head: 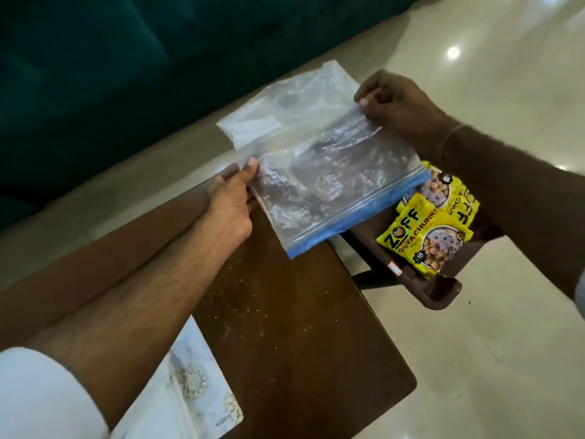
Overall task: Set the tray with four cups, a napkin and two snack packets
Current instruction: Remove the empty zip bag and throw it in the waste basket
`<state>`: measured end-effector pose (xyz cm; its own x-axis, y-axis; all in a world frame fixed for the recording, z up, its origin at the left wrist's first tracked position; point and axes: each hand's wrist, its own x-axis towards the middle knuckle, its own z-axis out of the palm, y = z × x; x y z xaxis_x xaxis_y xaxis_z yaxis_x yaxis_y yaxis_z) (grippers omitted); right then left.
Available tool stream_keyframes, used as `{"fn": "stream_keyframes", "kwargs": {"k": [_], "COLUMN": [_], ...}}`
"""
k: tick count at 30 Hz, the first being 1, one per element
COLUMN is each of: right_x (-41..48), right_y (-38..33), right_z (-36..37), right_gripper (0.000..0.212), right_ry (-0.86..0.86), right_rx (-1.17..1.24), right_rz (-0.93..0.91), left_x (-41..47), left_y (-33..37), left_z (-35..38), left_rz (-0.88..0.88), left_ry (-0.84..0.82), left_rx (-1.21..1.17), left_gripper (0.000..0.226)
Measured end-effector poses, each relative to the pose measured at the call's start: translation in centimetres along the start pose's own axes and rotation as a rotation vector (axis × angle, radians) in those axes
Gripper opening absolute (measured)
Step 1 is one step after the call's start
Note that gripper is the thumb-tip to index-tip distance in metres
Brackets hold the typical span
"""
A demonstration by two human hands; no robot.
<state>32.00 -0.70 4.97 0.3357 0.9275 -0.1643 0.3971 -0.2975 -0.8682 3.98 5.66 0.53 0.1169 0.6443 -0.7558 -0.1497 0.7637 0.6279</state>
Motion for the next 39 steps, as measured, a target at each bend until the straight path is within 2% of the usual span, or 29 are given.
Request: {"fn": "stream_keyframes", "kwargs": {"k": [2, 5, 8, 10, 14, 16, 20, 22, 24, 27, 29, 30, 32, 35, 37, 39], "right_x": [-0.5, -1.3, -1.5, -1.7, -3.3, -4.2, -7.2, -9.6, -12.5, -17.1, -20.1, -21.2, -23.0, -25.0, -26.1, -26.7], "right_y": [-3.6, -9.7, -16.9, -22.0, -34.2, -40.5, -53.0, -59.3, -64.9, -71.9, -75.9, -77.3, -79.5, -80.7, -80.4, -79.0], "right_z": [0.7, 1.2, 1.4, 1.7, 3.5, 4.3, 6.8, 8.4, 10.3, 13.8, 16.8, 18.0, 20.9, 24.5, 27.2, 30.3], "right_gripper": [0.013, 0.035, 0.051, 0.049, 0.021, 0.016, 0.016, 0.015, 0.014, 0.017, 0.018, 0.02, 0.037, 0.094, 0.128, 0.149], "right_ry": [-0.024, -0.089, -0.181, -0.176, -0.111, -0.078, -0.045, -0.073, -0.098, -0.12, -0.13, -0.12, -0.063, -0.009, -0.147, -0.382], "right_rx": [0.046, 0.061, -0.134, -0.198, -0.368, -0.425, -0.494, -0.532, -0.574, -0.62, -0.571, -0.534, -0.441, -0.186, 0.105, 0.33], "right_rz": [0.014, 0.029, -0.057, -0.092, -0.271, -0.367, -0.512, -0.581, -0.654, -0.786, -0.841, -0.859, -0.872, -0.7, -0.474, -0.254], "left_x": [-1.1, -4.0, -8.1, -11.2, -18.4, -22.1, -30.7, -35.7, -40.8, -47.1, -49.8, -50.6, -51.9, -53.2, -53.6, -53.8], "left_y": [2.9, 7.9, 14.1, 18.2, 27.4, 31.3, 37.9, 40.8, 43.3, 45.8, 46.7, 46.9, 47.1, 46.9, 46.4, 45.6], "left_z": [-1.1, -2.5, -4.9, -6.9, -12.5, -15.6, -22.4, -25.5, -28.0, -31.0, -33.5, -34.5, -37.7, -42.8, -46.1, -49.0], "left_rz": [0.093, 0.24, 0.39, 0.474, 0.653, 0.707, 0.932, 1.083, 1.168, 1.061, 0.972, 0.947, 0.947, 0.939, 0.91, 0.88], "left_ry": [0.063, 0.073, 0.147, 0.196, 0.227, 0.269, 0.353, 0.302, 0.166, -0.07, -0.083, -0.084, -0.109, -0.206, -0.29, -0.315], "left_rx": [-0.034, -0.03, 0.016, 0.061, 0.198, 0.278, 0.507, 0.626, 0.827, 1.114, 1.15, 1.096, 0.93, 0.635, 0.419, 0.233], "left_gripper": [0.05, 0.052, 0.047, 0.041, 0.025, 0.021, 0.031, 0.038, 0.046, 0.054, 0.047, 0.041, 0.025, 0.021, 0.029, 0.036]}}
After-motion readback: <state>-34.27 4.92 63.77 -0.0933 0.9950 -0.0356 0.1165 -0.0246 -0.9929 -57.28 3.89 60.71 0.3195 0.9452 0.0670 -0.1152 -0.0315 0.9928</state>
